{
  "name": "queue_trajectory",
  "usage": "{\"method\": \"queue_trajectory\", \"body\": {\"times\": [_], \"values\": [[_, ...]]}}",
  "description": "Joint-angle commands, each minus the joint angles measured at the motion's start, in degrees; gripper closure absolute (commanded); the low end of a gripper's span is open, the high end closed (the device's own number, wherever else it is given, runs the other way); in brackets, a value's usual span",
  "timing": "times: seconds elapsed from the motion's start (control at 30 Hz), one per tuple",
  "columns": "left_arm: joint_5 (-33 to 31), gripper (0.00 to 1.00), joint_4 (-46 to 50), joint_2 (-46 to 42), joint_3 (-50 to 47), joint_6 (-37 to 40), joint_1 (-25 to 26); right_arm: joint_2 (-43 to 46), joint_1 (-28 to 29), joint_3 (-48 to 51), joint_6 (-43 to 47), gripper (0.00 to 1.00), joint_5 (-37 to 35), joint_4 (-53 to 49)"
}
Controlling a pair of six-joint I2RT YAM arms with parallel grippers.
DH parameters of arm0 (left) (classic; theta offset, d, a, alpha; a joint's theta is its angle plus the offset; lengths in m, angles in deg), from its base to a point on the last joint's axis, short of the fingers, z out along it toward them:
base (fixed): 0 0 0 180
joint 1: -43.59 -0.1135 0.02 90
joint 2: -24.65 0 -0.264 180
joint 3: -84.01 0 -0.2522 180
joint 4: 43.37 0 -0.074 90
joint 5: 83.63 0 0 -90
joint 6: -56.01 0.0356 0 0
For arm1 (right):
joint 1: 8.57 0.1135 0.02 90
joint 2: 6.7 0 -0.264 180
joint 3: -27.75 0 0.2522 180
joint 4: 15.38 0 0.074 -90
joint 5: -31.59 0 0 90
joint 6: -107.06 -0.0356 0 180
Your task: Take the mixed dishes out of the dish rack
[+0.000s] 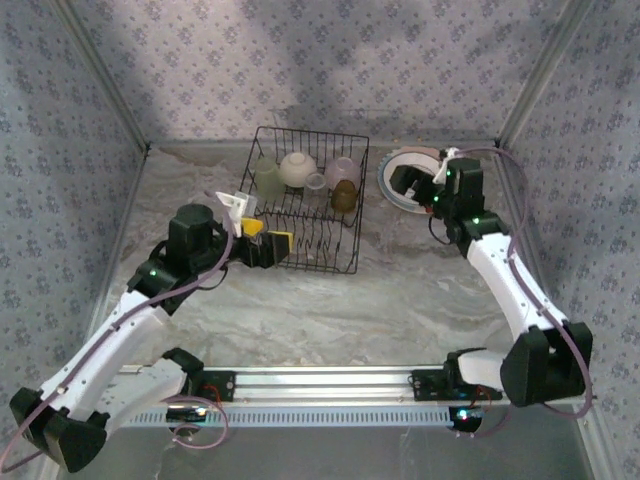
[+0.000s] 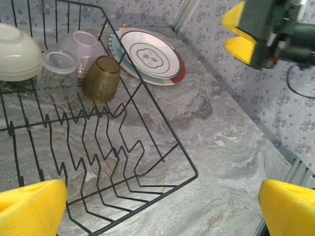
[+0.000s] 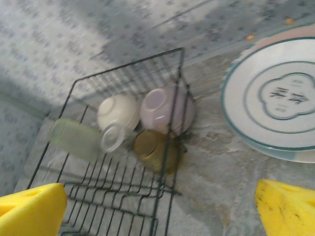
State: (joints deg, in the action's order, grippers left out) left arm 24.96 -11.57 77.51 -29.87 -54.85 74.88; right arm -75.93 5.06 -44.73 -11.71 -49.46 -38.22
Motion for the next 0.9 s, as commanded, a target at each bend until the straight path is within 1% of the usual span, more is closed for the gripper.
{"method": "queue_trajectory", "body": {"times": [0.0,0.07,0.1,0.17,0.27,0.33,0.5,0.7,0.87], "values": [[-2.62,0.01,1.17,2.61,3.60,-1.72,0.29,2.83,4.82,1.40,5.10,0.00,-0.95,-0.72],[-3.63,0.01,2.01,4.54,5.12,-2.22,0.24,4.35,7.82,3.34,7.24,0.00,-1.13,0.61],[-4.28,0.01,2.46,5.63,5.94,-2.49,0.19,4.99,9.64,4.45,8.20,0.00,-2.73,1.46],[-6.93,0.01,4.50,7.87,8.00,-2.93,0.25,5.51,11.42,6.00,8.90,0.00,-2.53,3.46],[-11.52,0.01,9.18,12.23,12.30,-2.70,-0.04,5.12,12.49,7.56,8.30,0.00,-0.09,5.92],[-13.76,0.01,10.41,14.84,14.20,-2.77,-0.28,4.84,13.32,8.35,8.34,0.00,0.54,7.30],[-19.39,0.01,14.86,23.66,21.27,-2.35,-1.20,4.55,14.14,8.96,8.22,0.00,2.52,9.20],[-27.45,0.01,17.78,34.19,30.12,-3.11,-1.98,4.44,14.17,9.71,8.00,0.00,4.08,10.85],[-30.31,0.01,15.53,41.02,34.58,-3.40,-2.79,4.54,14.19,10.16,7.66,0.00,4.42,11.62]]}}
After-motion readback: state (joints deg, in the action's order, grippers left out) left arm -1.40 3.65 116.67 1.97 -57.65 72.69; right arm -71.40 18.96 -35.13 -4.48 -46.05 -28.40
